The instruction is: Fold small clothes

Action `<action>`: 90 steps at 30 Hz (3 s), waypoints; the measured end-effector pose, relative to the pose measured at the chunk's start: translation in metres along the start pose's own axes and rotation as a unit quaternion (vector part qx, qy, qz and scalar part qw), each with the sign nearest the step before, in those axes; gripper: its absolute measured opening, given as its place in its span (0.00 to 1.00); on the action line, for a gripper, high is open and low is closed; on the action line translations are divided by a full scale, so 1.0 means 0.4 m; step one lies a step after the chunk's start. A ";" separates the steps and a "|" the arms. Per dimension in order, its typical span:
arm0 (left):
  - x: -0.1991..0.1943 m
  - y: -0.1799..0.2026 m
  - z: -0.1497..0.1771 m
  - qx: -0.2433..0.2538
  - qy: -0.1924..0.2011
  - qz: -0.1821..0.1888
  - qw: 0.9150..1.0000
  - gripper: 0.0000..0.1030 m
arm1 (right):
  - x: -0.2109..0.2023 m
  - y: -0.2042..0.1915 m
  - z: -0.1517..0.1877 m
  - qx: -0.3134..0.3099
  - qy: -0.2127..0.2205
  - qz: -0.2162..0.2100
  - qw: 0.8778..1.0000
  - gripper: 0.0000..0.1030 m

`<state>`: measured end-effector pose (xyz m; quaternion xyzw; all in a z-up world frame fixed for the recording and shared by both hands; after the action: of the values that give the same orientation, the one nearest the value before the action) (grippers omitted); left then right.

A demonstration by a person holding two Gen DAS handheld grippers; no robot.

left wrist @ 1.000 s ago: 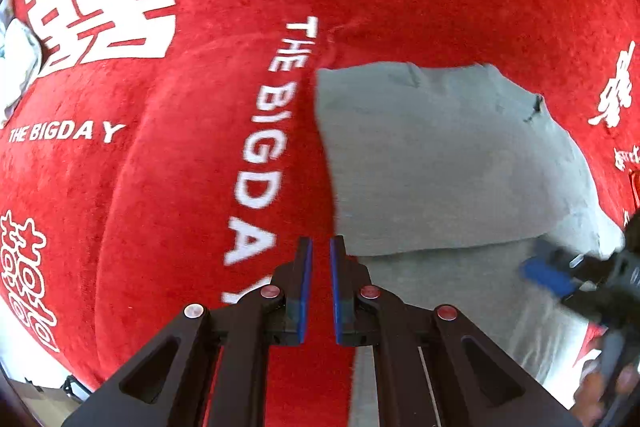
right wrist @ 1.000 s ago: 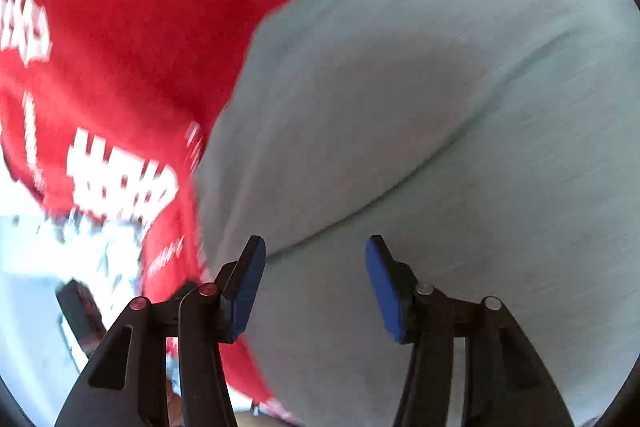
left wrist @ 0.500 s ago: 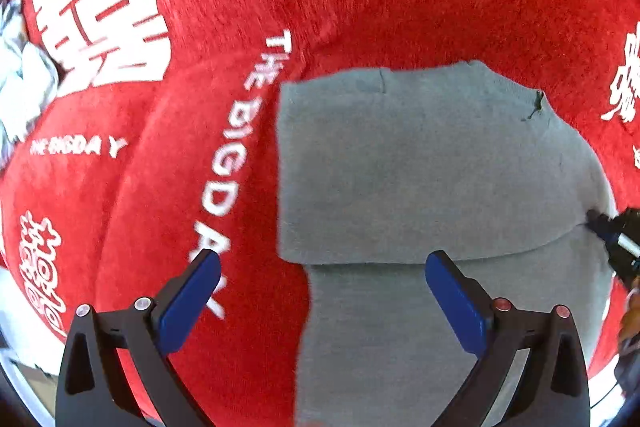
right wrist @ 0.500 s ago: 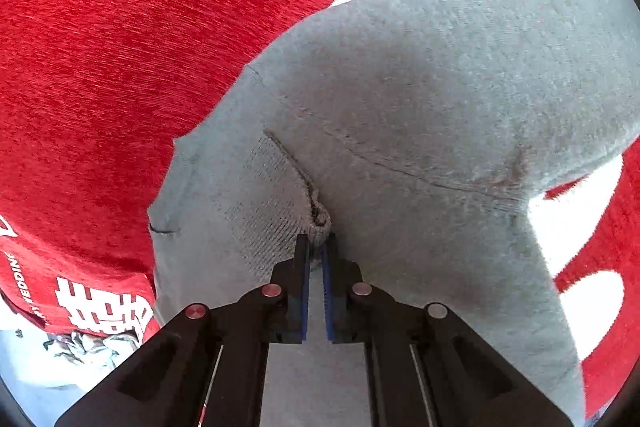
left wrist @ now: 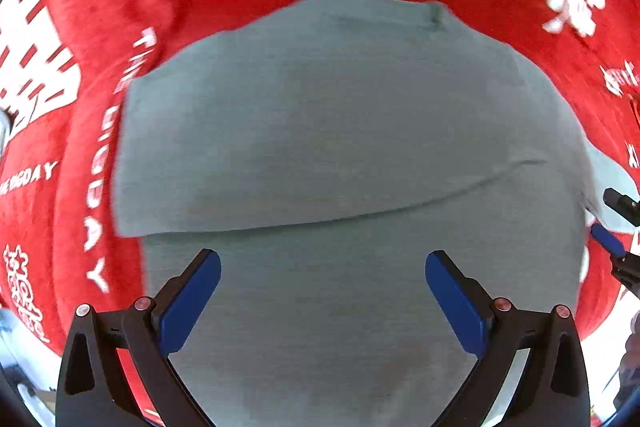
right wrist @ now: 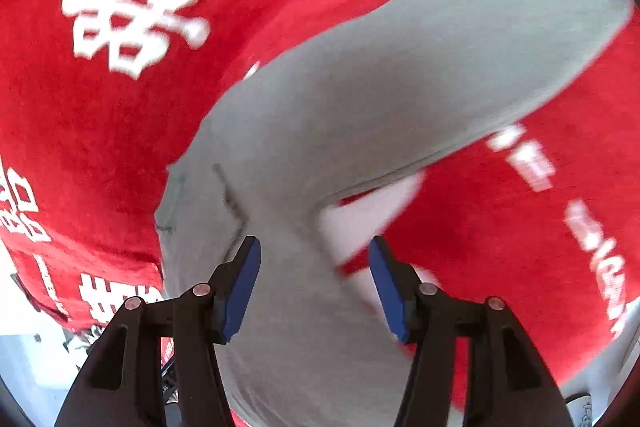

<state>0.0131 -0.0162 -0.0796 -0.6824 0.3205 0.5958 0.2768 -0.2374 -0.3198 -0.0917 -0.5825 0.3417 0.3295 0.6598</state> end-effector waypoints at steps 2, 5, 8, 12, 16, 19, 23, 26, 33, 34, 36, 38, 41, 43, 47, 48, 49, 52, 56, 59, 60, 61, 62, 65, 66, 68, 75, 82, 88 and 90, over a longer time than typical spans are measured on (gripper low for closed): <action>0.003 0.053 -0.018 0.017 0.001 0.006 1.000 1.00 | -0.026 0.050 -0.041 0.021 0.013 0.004 1.000 0.58; 0.007 0.140 -0.045 0.043 0.003 0.010 0.999 1.00 | -0.059 0.127 -0.102 0.064 0.033 0.005 0.997 0.59; 0.014 0.191 -0.064 0.060 0.004 0.014 0.998 1.00 | -0.077 0.187 -0.151 0.100 0.048 0.002 0.994 0.59; 0.026 0.245 -0.086 0.072 0.000 0.019 0.997 1.00 | -0.083 0.239 -0.208 0.136 0.052 -0.016 0.989 0.59; 0.034 0.285 -0.102 0.078 -0.001 0.019 0.997 1.00 | -0.067 0.243 -0.252 0.165 0.034 -0.065 0.984 0.59; 0.046 0.313 -0.112 0.083 -0.003 0.019 0.996 1.00 | -0.074 0.223 -0.279 0.161 0.038 -0.084 0.983 0.58; 0.061 0.344 -0.125 0.084 -0.005 0.022 0.996 1.00 | -0.101 0.199 -0.325 0.154 0.068 -0.093 0.981 0.58; 0.067 0.355 -0.130 0.083 -0.005 0.024 0.996 1.00 | -0.114 0.206 -0.361 0.173 0.092 -0.106 0.975 0.59; 0.073 0.357 -0.136 0.078 -0.005 0.019 0.997 1.00 | -0.088 0.192 -0.384 0.212 0.076 -0.152 0.962 0.07; 0.072 0.353 -0.136 0.076 -0.005 0.019 0.997 1.00 | -0.085 0.184 -0.382 0.209 0.072 -0.160 0.962 0.08; 0.067 0.337 -0.129 0.072 -0.007 0.017 0.997 1.00 | -0.089 0.156 -0.381 0.190 0.069 -0.164 0.965 0.08; 0.065 0.325 -0.126 0.069 -0.008 0.017 0.997 1.00 | -0.092 0.104 -0.371 0.167 0.059 -0.181 0.967 0.08; 0.059 0.307 -0.125 0.065 -0.004 0.015 0.998 1.00 | -0.085 0.003 -0.336 0.120 0.035 -0.201 0.972 0.08; 0.053 0.288 -0.119 0.061 -0.002 0.013 0.998 1.00 | -0.072 -0.081 -0.301 0.079 0.015 -0.210 0.974 0.08; 0.044 0.236 -0.104 0.042 0.001 0.013 0.999 1.00 | -0.028 -0.283 -0.193 -0.023 -0.029 -0.223 0.974 0.08; 0.042 0.221 -0.101 0.036 0.001 0.013 0.999 1.00 | -0.014 -0.336 -0.157 -0.054 -0.040 -0.223 0.973 0.08; 0.041 0.206 -0.098 0.032 0.002 0.012 0.999 1.00 | -0.001 -0.376 -0.124 -0.079 -0.049 -0.222 0.971 0.08; 0.033 0.151 -0.086 0.016 0.006 0.009 1.000 1.00 | 0.053 -0.503 0.007 -0.183 -0.074 -0.197 0.960 0.08; 0.025 0.069 -0.062 -0.008 0.011 0.000 1.000 1.00 | 0.169 -0.589 0.195 -0.292 -0.114 -0.144 0.938 0.08; 0.021 0.008 -0.046 -0.031 0.016 -0.005 0.999 1.00 | 0.282 -0.574 0.295 -0.325 -0.145 -0.090 0.930 0.08; 0.025 -0.006 -0.047 -0.040 0.017 -0.007 0.999 1.00 | 0.315 -0.559 0.316 -0.332 -0.152 -0.072 0.928 0.08; 0.025 -0.029 -0.040 -0.049 0.018 -0.009 0.999 1.00 | 0.358 -0.535 0.340 -0.339 -0.161 -0.044 0.926 0.08; 0.025 -0.059 -0.032 -0.059 0.019 -0.013 0.998 1.00 | 0.386 -0.517 0.352 -0.344 -0.164 -0.023 0.924 0.08; 0.030 -0.105 -0.023 -0.074 0.020 -0.018 0.997 1.00 | 0.443 -0.458 0.370 -0.339 -0.175 0.033 0.924 0.11; 0.033 -0.118 -0.021 -0.079 0.020 -0.020 0.996 1.00 | 0.442 -0.446 0.368 -0.326 -0.177 0.033 0.928 0.11; 0.033 -0.150 -0.015 -0.087 0.025 -0.022 0.996 1.00 | 0.418 -0.444 0.355 -0.291 -0.168 0.018 0.942 0.35; 0.040 -0.222 -0.014 -0.136 0.042 0.008 0.990 1.00 | 0.368 -0.452 0.228 -0.167 -0.067 -0.011 0.984 0.06; 0.002 -0.236 -0.039 -0.182 0.098 0.132 0.969 1.00 | 0.441 -0.608 0.480 -0.433 -0.083 0.018 0.898 0.06; 0.021 -0.231 -0.063 -0.203 0.112 0.215 0.949 1.00 | 0.528 -0.537 0.647 -0.509 -0.155 0.081 0.843 0.33; 0.035 -0.214 -0.059 -0.211 0.104 0.226 0.945 1.00 | 0.509 -0.518 0.658 -0.502 -0.161 0.071 0.847 0.57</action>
<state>0.0951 0.0192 -0.0905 -0.6927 0.3604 0.6227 -0.0500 0.0645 -0.0722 -0.1258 -0.7472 0.0592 0.5910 0.2983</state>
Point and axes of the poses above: each gripper's, at about its wrist camera, not at the fingertips, and x roughly the way its jaws point, y to its right, z to its underside, the point moved 9 cm from there along x, roughly the way its jaws point, and after that the axes turned 13 degrees about x, right-handed, at the moved point
